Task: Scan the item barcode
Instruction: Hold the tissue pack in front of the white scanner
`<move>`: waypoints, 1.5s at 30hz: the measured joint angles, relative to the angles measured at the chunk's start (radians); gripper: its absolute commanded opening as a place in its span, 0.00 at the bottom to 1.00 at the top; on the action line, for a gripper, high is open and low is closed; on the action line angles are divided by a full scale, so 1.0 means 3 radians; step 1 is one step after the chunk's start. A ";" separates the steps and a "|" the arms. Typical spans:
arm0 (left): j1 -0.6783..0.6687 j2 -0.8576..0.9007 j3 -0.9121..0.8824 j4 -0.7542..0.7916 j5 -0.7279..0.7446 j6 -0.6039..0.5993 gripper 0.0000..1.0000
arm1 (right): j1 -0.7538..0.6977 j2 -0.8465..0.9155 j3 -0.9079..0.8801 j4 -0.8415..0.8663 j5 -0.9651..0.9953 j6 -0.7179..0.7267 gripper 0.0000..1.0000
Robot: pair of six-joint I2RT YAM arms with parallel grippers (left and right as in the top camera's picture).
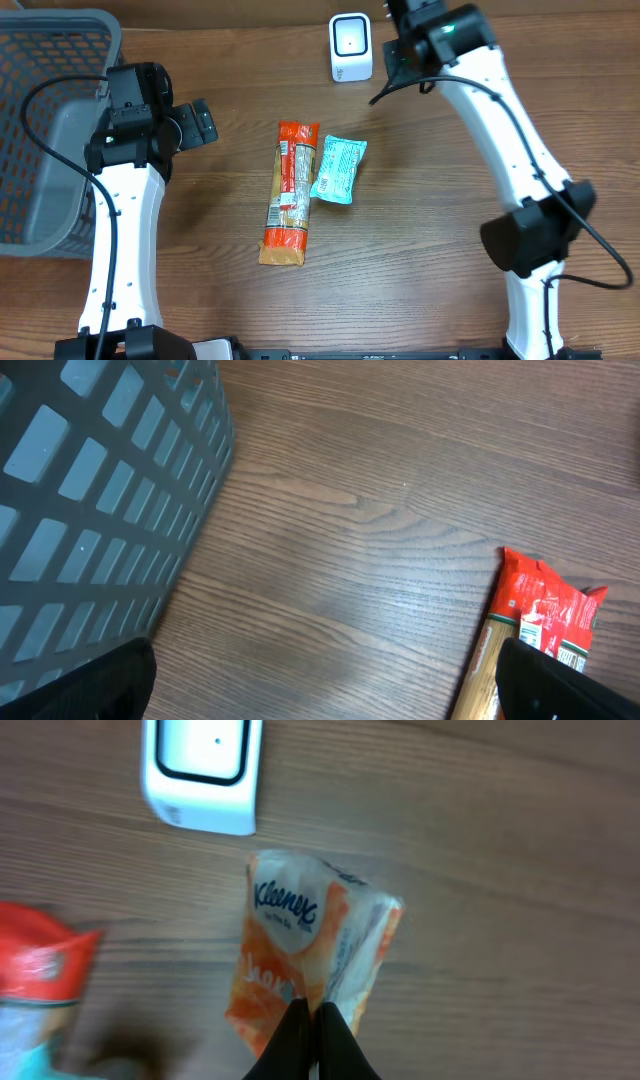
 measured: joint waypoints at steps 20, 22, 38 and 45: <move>0.0000 0.0000 0.0000 0.0000 0.0000 0.0000 1.00 | 0.0468 0.0937 0.0001 0.2223 0.1316 -0.1626 0.04; 0.0000 0.0000 0.0000 0.0000 0.0000 0.0000 1.00 | 0.0468 0.1030 0.0001 0.2298 0.1357 -0.1768 0.04; 0.0000 0.0000 0.0000 0.0000 0.0000 0.0000 1.00 | 0.0476 0.1289 0.0001 0.2501 0.1532 -0.2308 0.04; 0.0000 0.0000 0.0000 -0.0001 0.0000 0.0000 1.00 | 0.0484 0.1104 -0.0003 0.1895 0.1671 -0.1873 0.04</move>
